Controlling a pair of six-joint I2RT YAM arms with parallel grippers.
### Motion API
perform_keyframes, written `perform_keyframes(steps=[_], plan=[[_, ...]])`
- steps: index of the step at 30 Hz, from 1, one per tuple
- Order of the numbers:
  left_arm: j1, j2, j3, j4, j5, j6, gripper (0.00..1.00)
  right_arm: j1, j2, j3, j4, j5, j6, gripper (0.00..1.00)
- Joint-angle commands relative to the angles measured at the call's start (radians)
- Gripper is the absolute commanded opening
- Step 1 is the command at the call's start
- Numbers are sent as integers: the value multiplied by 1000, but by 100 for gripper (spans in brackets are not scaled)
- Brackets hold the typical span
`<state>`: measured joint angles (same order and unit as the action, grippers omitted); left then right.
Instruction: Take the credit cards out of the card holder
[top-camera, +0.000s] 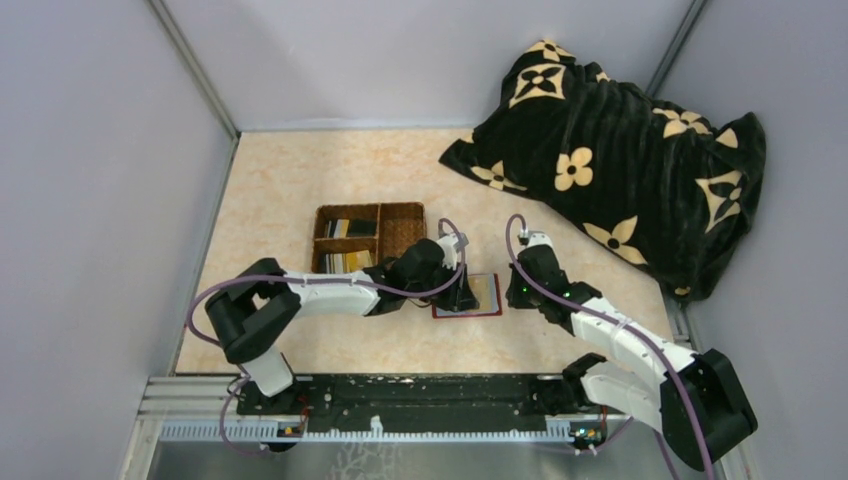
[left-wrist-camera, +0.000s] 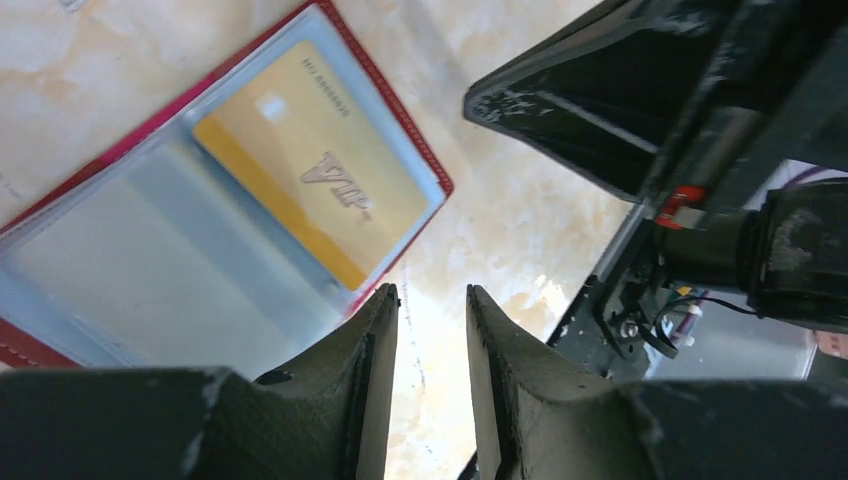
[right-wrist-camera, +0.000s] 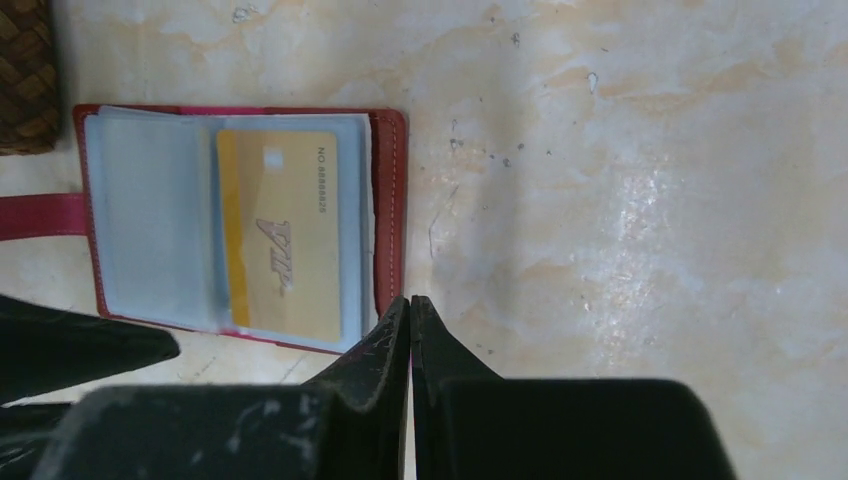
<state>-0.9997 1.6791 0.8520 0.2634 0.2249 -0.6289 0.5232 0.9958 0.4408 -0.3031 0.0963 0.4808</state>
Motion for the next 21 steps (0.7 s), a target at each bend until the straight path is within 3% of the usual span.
perform_keyframes(steps=[1,11,21], plan=[[3,21,-14,96,-39,-34,37,6,-5,12,105,-4,-12,0],[2,122,-8,111,-23,-73,37,6,4,50,131,-129,-40,0],[4,101,-55,141,-39,-96,36,6,111,-3,225,-181,-22,0]])
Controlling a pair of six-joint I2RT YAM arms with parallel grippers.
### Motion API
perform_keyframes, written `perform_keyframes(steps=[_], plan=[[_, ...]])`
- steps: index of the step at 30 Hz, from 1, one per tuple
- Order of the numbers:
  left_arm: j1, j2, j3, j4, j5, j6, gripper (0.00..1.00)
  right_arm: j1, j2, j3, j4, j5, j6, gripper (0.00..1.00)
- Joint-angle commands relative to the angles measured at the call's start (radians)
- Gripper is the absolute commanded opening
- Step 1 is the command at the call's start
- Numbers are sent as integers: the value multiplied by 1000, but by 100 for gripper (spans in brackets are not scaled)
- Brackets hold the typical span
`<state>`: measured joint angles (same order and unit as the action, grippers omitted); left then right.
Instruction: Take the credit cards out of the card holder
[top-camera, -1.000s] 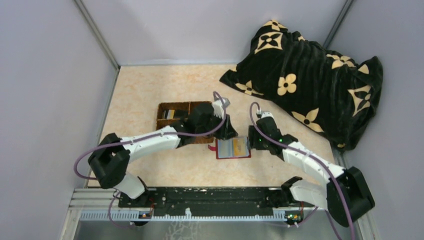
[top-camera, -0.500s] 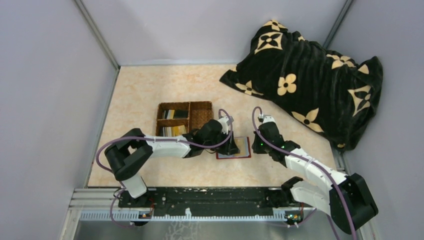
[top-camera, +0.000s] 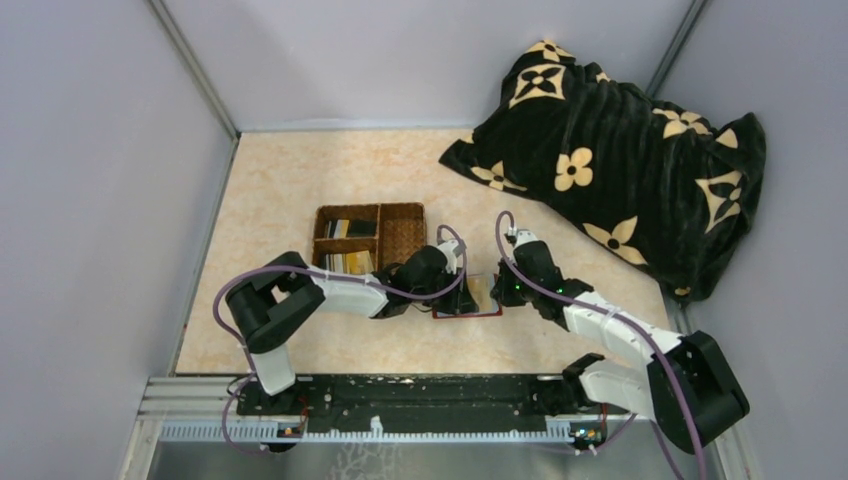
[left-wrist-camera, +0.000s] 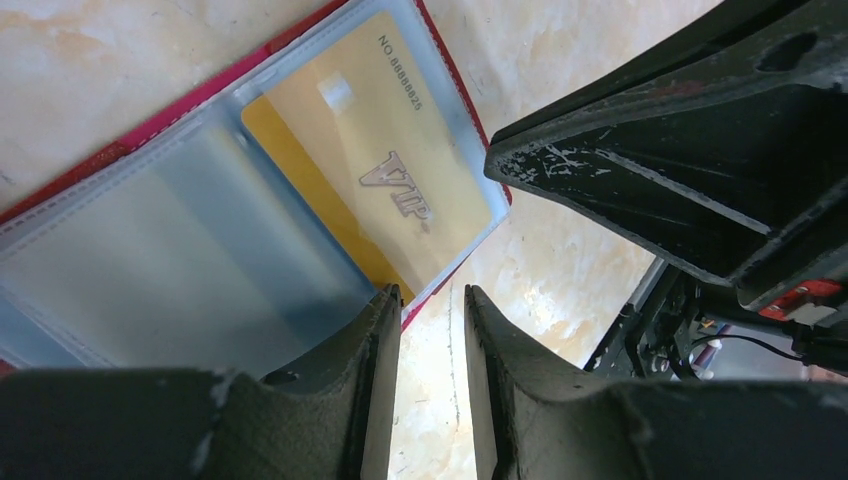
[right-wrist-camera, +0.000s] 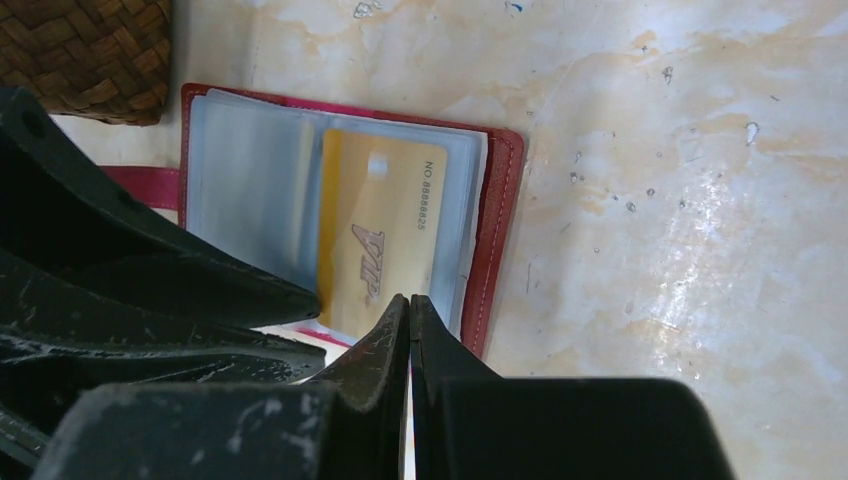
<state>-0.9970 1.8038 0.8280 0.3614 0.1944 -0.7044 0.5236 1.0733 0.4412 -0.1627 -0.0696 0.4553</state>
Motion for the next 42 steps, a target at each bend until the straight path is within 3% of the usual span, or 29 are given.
perform_keyframes(steps=[1,11,35,42], plan=[[1,-30,-37,47,-9,-23,36,6,45,-14,92,-8,9,0],[4,-120,-75,32,-74,-27,36,5,123,-125,215,-15,61,0],[15,-161,-150,-4,-286,-155,39,6,207,-91,181,-71,74,0],[15,-158,-193,116,-280,-145,40,6,211,-91,179,-72,73,0]])
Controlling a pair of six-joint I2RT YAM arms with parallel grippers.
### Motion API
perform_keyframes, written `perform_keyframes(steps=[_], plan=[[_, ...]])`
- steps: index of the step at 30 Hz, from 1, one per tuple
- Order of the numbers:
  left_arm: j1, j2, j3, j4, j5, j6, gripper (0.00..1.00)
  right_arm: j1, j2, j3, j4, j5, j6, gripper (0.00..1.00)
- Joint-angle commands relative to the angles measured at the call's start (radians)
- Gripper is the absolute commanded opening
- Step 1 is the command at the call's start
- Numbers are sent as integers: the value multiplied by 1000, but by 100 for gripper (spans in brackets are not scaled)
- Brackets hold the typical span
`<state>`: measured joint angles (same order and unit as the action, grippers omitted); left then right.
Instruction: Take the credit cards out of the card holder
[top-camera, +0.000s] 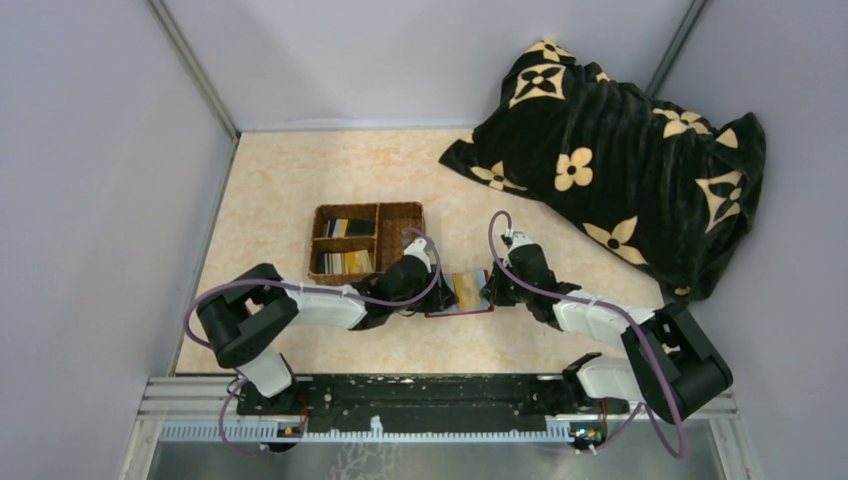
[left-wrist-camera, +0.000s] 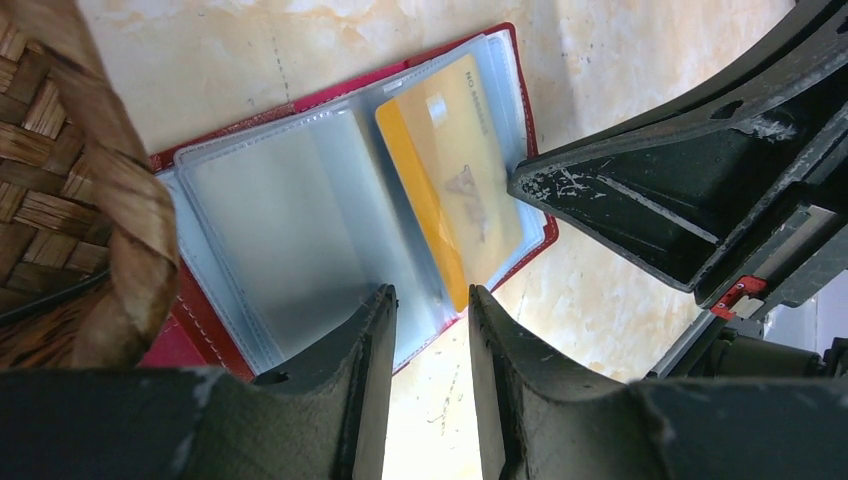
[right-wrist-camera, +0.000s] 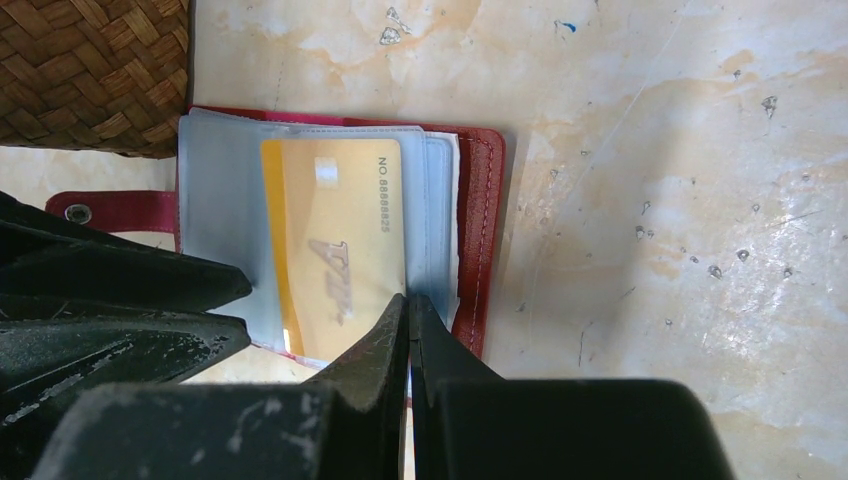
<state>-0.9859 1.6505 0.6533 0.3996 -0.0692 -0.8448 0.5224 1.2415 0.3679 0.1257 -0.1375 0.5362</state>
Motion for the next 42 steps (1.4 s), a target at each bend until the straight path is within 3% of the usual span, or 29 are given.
perform_keyframes(steps=[1,13,30,42], plan=[[4,8,-17,97,-1,-7,39,7,46,-15,-109,-4,-8,0],[4,121,24,172,54,-36,39,7,45,-15,-112,-9,-13,0],[3,39,-10,60,-14,-39,39,7,50,-14,-108,-11,-12,0],[3,131,-10,153,32,-62,38,7,73,-3,-114,-10,-16,0]])
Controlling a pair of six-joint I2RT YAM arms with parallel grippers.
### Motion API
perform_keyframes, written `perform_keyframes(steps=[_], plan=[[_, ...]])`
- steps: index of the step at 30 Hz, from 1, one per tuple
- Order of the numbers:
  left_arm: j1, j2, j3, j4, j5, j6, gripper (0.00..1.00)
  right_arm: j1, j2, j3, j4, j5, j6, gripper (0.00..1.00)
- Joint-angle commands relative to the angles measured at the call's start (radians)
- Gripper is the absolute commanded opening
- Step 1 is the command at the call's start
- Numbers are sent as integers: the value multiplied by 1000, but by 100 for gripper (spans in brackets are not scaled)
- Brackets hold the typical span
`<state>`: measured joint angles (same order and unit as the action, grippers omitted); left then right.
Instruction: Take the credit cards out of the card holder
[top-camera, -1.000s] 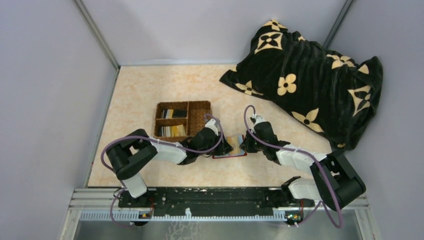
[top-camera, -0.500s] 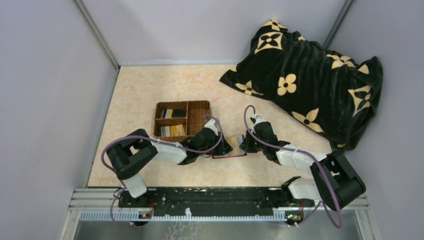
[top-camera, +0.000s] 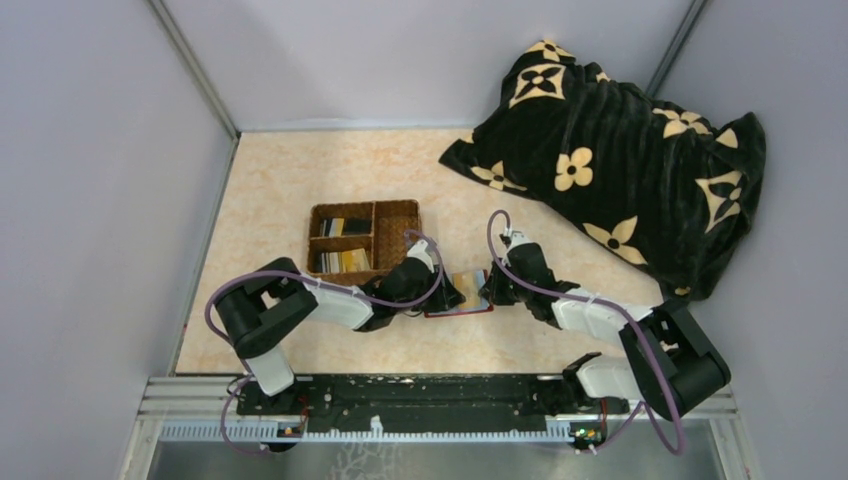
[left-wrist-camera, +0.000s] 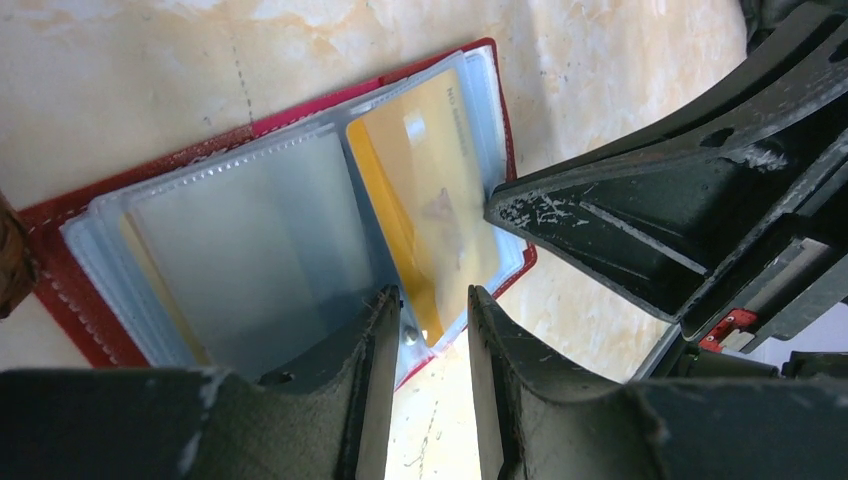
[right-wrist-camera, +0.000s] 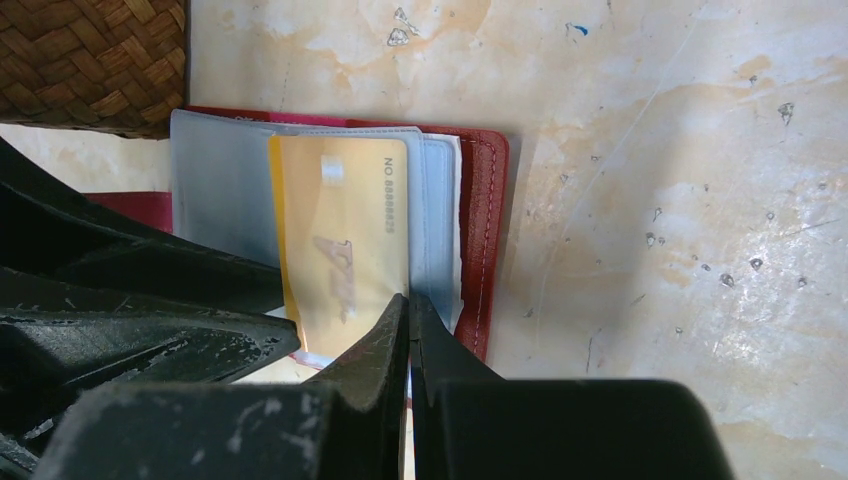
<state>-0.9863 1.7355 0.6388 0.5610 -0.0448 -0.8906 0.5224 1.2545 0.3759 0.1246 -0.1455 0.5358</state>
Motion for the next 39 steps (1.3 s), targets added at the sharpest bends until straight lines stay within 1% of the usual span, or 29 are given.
perform_keyframes(steps=[1,8,16,19,25,31,37,38,39], plan=[[3,47,4,-1,15,-17,38,7,66,-9,-112,-4,-16,0],[3,38,-38,100,25,-12,38,7,75,-4,-116,-8,-19,0],[3,46,-45,178,81,-5,38,7,72,-8,-112,4,-10,0],[2,65,-49,209,86,-15,38,7,67,-11,-109,4,-7,0],[0,127,-65,323,97,-52,37,7,61,-12,-111,-2,-13,0],[-2,136,-50,310,94,-42,36,7,69,-11,-103,-6,-15,0],[-2,132,-55,313,93,-44,26,7,69,-11,-101,-7,-15,0],[-2,130,-58,316,91,-49,23,7,69,-11,-100,-7,-17,0],[-2,129,-63,320,91,-49,18,7,69,-11,-102,-6,-17,0]])
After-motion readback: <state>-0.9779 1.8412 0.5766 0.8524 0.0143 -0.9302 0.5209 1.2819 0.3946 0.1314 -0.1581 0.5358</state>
